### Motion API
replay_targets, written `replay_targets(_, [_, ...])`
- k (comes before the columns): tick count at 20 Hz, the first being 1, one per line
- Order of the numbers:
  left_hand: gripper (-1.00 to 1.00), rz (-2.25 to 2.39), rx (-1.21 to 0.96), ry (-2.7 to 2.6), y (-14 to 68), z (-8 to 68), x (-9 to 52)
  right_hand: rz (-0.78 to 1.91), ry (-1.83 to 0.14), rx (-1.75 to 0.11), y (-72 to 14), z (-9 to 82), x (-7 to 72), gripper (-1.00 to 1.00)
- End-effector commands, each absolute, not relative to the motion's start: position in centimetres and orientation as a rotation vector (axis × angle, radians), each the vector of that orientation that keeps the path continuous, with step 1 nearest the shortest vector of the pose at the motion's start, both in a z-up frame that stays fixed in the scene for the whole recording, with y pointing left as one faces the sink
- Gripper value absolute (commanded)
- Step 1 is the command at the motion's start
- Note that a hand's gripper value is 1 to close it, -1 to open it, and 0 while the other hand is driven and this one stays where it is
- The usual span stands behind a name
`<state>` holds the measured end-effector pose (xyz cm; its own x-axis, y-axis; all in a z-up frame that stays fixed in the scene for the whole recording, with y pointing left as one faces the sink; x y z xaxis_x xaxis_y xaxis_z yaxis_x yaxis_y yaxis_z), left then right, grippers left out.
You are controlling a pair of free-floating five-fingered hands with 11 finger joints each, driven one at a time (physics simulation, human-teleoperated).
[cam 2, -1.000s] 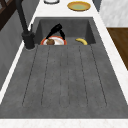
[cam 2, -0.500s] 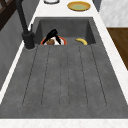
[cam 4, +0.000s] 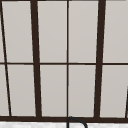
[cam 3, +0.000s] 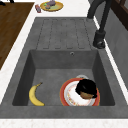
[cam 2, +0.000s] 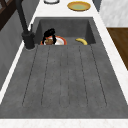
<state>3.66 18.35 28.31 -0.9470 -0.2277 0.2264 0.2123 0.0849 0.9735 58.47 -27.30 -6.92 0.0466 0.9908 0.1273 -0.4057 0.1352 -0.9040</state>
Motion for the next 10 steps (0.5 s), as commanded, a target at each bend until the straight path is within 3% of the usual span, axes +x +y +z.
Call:
replay_targets(1, [0.0,-1.93,0.015,-2.049,18.4,28.3,3.7,1.284,-0.949,-0.842,-28.7,-10.0,58.1,1.0])
replay_targets(4, [0.0,-1.93,0.015,-2.049,18.4,28.3,3.7,1.216,-1.048,-0.844,-28.3,-9.0,57.6,1.0])
replay_targets(10, [0.0,-1.93,0.015,-2.049,18.4,28.3,3.7,1.149,-1.054,-0.856,-28.4,-4.1,58.4,1.0])
